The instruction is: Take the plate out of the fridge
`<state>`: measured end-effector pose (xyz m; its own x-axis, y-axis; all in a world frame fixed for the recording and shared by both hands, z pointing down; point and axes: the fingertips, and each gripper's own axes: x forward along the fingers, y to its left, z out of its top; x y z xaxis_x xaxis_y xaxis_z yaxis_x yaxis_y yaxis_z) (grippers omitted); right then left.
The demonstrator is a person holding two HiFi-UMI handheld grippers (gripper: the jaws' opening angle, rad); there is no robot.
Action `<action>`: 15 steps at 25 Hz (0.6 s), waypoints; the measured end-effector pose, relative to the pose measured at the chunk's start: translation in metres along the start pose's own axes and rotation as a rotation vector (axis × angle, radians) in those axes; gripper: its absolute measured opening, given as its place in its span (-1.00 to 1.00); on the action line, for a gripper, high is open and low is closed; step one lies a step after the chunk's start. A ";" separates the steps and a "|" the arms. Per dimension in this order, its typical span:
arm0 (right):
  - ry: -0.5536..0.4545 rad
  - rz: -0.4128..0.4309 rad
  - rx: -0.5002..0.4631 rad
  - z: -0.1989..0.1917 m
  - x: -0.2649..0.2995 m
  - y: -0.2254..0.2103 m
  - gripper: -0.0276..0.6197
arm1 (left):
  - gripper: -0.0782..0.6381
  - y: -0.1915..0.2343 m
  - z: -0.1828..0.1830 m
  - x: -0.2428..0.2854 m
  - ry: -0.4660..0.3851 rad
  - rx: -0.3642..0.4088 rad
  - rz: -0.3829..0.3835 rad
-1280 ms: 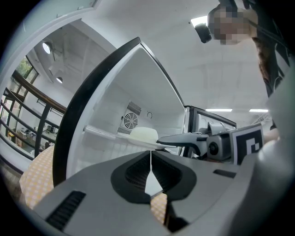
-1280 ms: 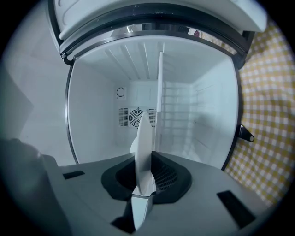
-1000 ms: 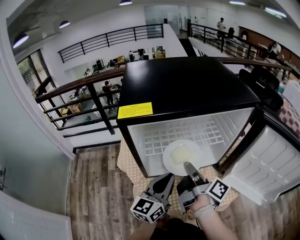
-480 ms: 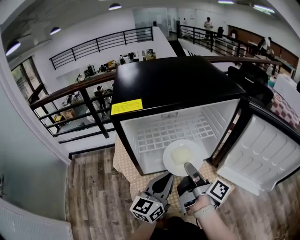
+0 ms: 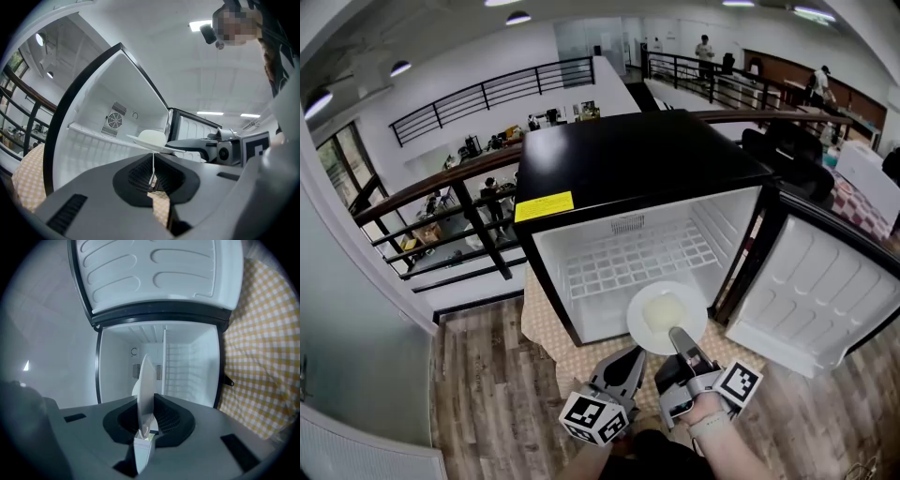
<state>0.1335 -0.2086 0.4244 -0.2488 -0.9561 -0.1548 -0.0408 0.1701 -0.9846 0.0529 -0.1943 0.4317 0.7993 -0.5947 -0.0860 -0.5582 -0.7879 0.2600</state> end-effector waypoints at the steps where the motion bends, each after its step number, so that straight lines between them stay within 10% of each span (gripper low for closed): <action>1: -0.004 0.000 0.000 0.000 -0.003 0.000 -0.73 | -0.74 -0.002 0.000 -0.001 0.000 0.000 -0.004; 15: -0.046 -0.010 -0.001 -0.006 -0.045 -0.005 -0.73 | -0.74 -0.025 -0.010 -0.020 0.015 -0.002 -0.032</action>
<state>0.1389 -0.1653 0.4369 -0.2037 -0.9677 -0.1488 -0.0444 0.1610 -0.9860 0.0533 -0.1609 0.4363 0.8202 -0.5665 -0.0799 -0.5316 -0.8063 0.2592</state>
